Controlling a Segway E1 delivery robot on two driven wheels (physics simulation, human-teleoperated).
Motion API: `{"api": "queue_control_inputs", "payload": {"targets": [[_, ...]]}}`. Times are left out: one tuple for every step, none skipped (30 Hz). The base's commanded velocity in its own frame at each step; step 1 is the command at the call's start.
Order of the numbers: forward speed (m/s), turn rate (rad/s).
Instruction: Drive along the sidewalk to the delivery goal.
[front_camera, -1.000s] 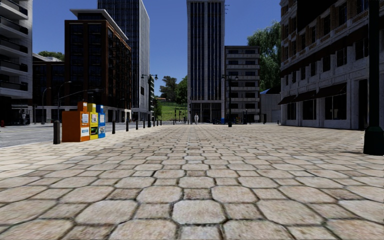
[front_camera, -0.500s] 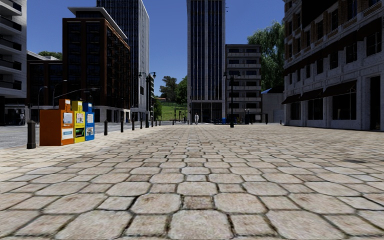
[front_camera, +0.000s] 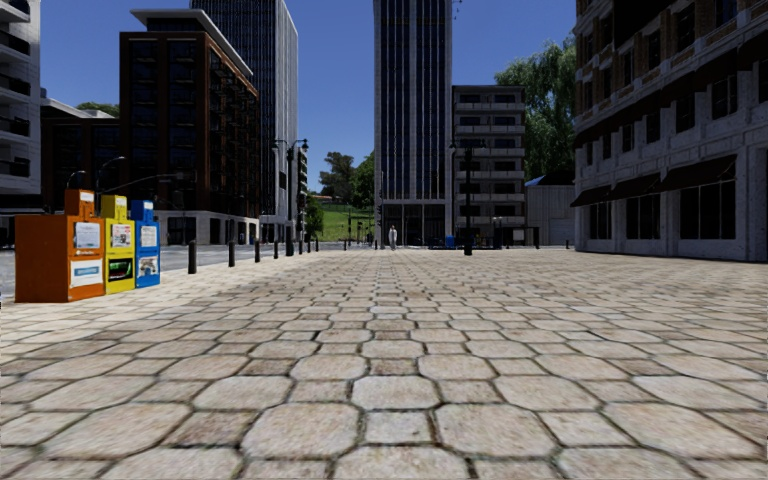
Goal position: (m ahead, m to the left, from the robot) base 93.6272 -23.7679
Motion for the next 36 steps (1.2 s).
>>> {"api": "queue_control_inputs", "payload": {"targets": [[2.00,0.00],[2.00,0.00],[2.00,0.00],[2.00,0.00],[2.00,0.00],[2.00,0.00],[2.00,0.00],[2.00,0.00],[2.00,0.00],[2.00,0.00],[2.00,0.00],[2.00,0.00],[2.00,0.00],[2.00,0.00],[2.00,0.00],[2.00,0.00],[2.00,-0.05],[2.00,-0.07],[2.00,-0.07],[2.00,-0.09],[2.00,-0.10],[2.00,-0.18],[2.00,-0.18],[2.00,-0.21],[2.00,-0.21],[2.00,-0.22],[2.00,-0.22],[2.00,-0.22],[2.00,-0.22],[2.00,-0.22],[2.00,-0.22],[2.00,-0.22],[2.00,-0.14],[2.00,-0.05],[2.00,-0.05],[2.00,0.00]]}}
